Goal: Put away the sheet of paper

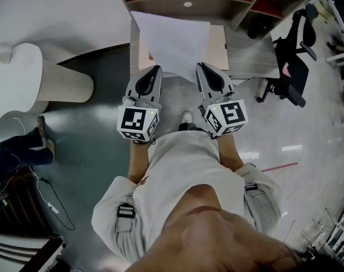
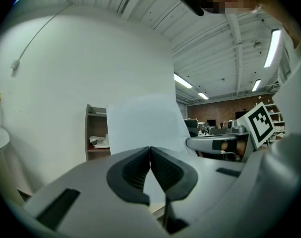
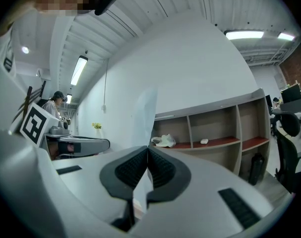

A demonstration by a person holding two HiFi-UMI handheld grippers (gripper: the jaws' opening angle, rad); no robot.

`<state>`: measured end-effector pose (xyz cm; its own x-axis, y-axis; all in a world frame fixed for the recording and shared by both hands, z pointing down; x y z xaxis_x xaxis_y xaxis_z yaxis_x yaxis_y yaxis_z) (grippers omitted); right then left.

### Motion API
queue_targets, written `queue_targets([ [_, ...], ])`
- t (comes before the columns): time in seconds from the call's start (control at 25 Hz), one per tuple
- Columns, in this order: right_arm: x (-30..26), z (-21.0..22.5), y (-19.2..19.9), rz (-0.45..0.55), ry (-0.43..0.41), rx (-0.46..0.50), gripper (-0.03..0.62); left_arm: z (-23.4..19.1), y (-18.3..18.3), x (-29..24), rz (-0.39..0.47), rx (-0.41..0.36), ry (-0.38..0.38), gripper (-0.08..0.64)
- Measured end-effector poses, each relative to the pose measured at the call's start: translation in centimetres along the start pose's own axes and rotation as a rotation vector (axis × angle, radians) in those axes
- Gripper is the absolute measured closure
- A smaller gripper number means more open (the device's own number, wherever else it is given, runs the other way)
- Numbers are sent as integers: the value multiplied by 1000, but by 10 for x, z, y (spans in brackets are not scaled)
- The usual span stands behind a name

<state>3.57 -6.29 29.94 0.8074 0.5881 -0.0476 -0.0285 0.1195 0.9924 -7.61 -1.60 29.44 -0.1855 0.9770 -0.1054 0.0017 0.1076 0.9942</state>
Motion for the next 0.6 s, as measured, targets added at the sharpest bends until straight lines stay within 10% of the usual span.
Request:
queue_targets([
  [0.6, -23, 38, -5, -3, -62, -8, 574, 3, 1, -40, -18, -4, -59, 538],
])
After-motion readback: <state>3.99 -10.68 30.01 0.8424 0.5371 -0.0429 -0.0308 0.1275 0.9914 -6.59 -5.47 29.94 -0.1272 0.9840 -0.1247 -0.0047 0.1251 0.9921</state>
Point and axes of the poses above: the fingertips, and each gripper's own axes: x backward along the fingers, z to its right, y out of its underside, the point moved 1 cm from there along x, backward along the fingers
